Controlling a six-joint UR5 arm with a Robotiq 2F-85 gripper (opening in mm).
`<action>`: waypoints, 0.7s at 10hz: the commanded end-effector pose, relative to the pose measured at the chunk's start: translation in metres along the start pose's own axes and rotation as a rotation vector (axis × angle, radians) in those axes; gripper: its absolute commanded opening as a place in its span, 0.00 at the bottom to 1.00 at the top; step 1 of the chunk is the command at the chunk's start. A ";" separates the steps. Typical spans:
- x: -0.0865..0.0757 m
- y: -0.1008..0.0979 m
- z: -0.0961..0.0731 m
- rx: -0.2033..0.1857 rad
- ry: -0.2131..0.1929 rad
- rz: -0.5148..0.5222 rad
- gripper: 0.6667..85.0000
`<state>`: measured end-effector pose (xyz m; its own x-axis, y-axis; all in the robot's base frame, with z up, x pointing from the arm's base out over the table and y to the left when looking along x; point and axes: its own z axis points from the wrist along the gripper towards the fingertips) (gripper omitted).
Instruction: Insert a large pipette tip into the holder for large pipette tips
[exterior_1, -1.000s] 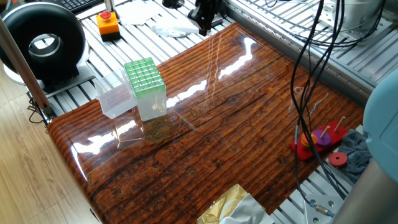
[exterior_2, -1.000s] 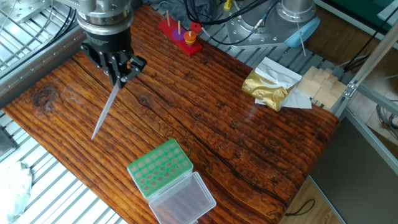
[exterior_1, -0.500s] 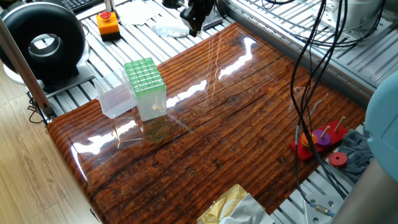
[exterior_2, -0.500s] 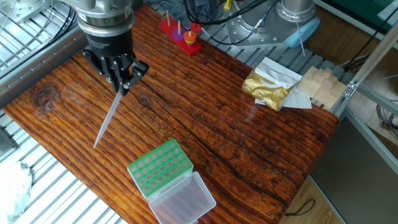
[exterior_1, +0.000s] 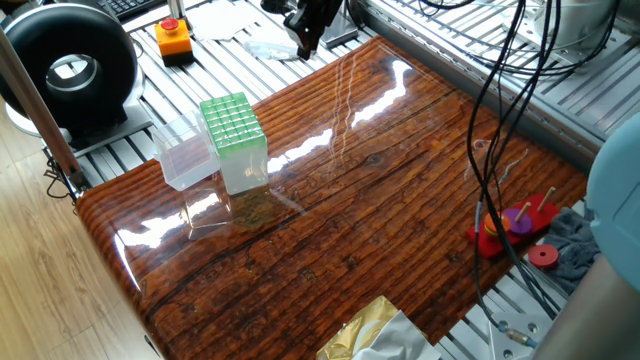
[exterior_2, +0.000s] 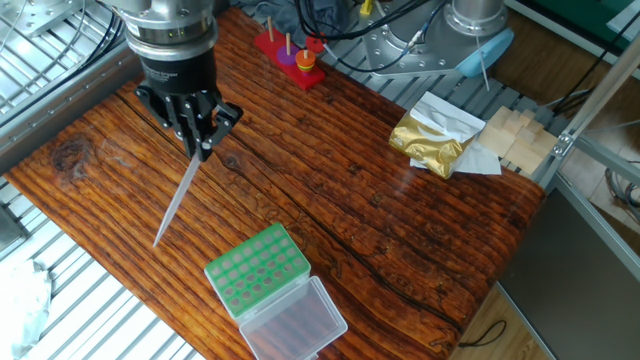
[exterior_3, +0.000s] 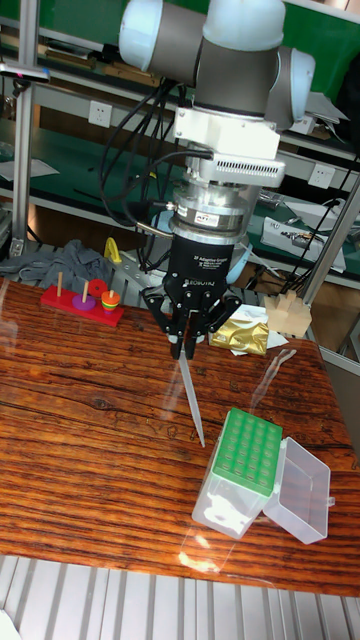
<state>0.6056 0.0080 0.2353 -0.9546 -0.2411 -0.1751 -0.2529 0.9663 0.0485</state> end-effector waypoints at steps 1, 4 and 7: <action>-0.006 0.004 -0.001 -0.018 0.006 0.002 0.00; -0.038 0.027 -0.015 -0.017 0.086 -0.028 0.00; -0.065 0.063 -0.031 0.014 0.122 -0.009 0.00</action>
<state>0.6373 0.0489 0.2654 -0.9609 -0.2643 -0.0827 -0.2679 0.9628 0.0355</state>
